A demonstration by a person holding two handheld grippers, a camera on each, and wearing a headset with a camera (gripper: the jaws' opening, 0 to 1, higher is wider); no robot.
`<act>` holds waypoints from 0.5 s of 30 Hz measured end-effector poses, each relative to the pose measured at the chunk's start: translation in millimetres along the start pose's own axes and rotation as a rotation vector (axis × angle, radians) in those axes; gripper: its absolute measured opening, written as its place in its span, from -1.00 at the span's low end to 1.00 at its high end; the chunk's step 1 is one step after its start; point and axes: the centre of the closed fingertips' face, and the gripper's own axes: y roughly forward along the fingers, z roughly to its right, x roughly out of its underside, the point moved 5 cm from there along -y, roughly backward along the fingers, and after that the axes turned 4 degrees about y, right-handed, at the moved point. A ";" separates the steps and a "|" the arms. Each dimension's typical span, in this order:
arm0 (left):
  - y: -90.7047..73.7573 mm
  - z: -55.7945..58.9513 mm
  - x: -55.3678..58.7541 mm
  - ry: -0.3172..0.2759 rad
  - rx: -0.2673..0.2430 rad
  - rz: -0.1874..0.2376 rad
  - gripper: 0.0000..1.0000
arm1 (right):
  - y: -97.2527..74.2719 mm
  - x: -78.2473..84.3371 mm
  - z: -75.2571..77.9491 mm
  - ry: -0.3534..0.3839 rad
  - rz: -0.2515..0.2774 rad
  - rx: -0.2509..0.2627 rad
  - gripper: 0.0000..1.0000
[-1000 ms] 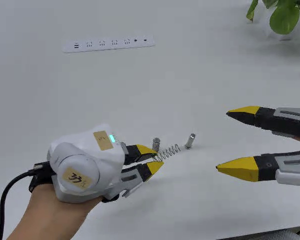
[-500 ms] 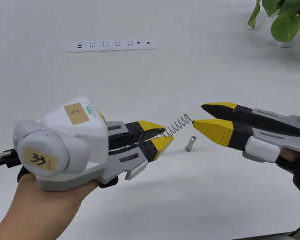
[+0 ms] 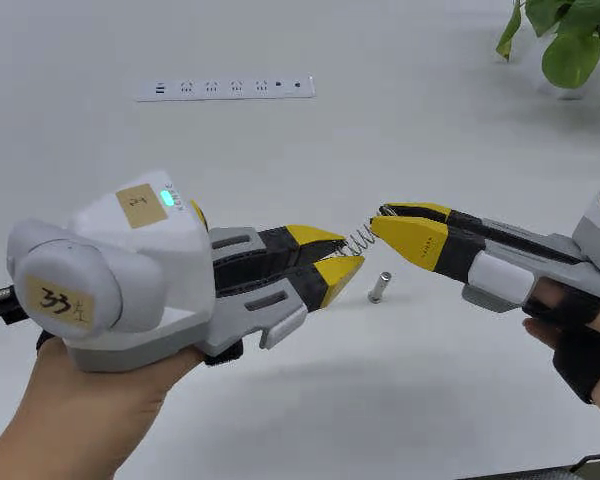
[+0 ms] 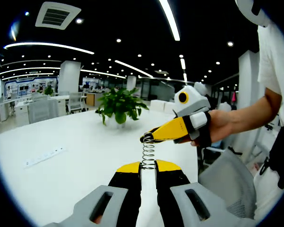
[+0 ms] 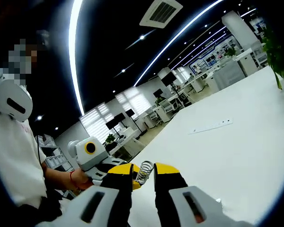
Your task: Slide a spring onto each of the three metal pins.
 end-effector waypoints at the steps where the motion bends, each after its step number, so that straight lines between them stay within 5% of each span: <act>1: 0.1 -0.1 -0.3 0.000 -0.001 0.001 -0.79 | 0.2 0.0 0.0 0.000 0.000 0.000 -0.64; 15: 0.5 1.4 2.7 0.000 0.010 -0.007 -0.78 | -0.6 1.0 -1.5 -0.038 -0.017 0.003 -0.76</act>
